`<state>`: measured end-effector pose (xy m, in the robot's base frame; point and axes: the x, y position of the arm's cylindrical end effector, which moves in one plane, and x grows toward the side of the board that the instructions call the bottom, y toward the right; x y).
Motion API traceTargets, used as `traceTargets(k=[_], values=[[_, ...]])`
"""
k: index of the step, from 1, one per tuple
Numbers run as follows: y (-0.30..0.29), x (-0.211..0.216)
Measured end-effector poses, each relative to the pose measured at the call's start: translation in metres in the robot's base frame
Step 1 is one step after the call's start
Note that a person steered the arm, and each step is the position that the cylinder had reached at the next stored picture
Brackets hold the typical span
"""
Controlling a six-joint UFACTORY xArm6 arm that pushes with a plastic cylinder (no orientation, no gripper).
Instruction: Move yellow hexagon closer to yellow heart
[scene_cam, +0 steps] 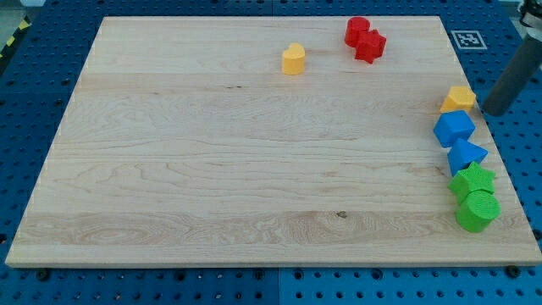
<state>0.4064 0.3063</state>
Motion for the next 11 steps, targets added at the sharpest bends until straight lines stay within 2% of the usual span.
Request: traceTargets(k=[3,5,6,8,11], values=[[-0.031,0.014],[-0.055,-0.001],[-0.086,-0.003],[-0.133,-0.03],[-0.234,-0.077]])
